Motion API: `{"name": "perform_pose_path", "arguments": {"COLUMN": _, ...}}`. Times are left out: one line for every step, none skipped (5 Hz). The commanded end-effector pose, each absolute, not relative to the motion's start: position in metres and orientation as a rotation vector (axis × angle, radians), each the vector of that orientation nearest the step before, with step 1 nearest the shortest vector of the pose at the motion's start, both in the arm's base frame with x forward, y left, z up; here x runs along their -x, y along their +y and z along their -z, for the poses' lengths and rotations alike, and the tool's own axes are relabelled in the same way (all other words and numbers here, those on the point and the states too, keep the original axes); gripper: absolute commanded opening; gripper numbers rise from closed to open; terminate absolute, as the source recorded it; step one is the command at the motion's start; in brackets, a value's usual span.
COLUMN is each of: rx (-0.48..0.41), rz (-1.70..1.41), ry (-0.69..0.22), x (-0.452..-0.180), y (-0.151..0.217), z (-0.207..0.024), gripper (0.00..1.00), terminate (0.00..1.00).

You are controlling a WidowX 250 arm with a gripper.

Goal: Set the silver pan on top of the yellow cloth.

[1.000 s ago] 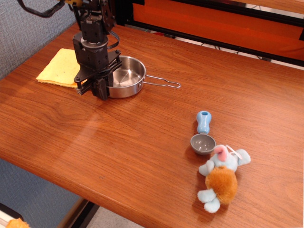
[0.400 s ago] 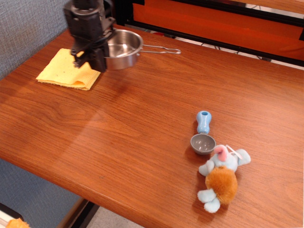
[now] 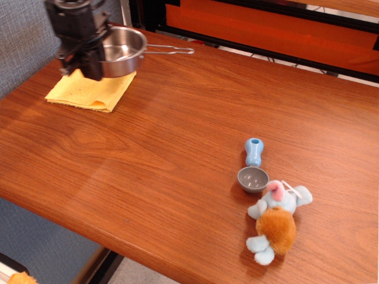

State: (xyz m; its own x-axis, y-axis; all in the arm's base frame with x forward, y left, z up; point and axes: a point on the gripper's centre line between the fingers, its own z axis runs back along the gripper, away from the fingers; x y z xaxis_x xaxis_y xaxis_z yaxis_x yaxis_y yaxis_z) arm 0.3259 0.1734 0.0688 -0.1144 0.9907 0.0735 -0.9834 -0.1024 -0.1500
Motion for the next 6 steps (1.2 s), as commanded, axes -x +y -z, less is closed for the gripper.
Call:
{"name": "perform_pose_path", "arguments": {"rx": 0.011, "rz": -1.753, "ry": -0.194, "x": -0.310, "y": 0.202, "z": -0.056, "gripper": 0.00, "terminate": 0.00}}
{"name": "perform_pose_path", "arguments": {"rx": 0.019, "rz": -1.741, "ry": -0.188, "x": -0.315, "y": 0.203, "z": -0.045, "gripper": 0.00, "terminate": 0.00}}
{"name": "perform_pose_path", "arguments": {"rx": 0.009, "rz": -1.699, "ry": -0.173, "x": -0.320, "y": 0.197, "z": -0.044, "gripper": 0.00, "terminate": 0.00}}
{"name": "perform_pose_path", "arguments": {"rx": -0.026, "rz": -1.650, "ry": -0.155, "x": -0.315, "y": 0.194, "z": -0.059, "gripper": 1.00, "terminate": 0.00}}
{"name": "perform_pose_path", "arguments": {"rx": -0.137, "rz": -1.639, "ry": -0.119, "x": -0.315, "y": 0.192, "z": -0.079, "gripper": 1.00, "terminate": 0.00}}
{"name": "perform_pose_path", "arguments": {"rx": -0.215, "rz": -1.556, "ry": -0.106, "x": -0.322, "y": 0.173, "z": -0.104, "gripper": 1.00, "terminate": 0.00}}
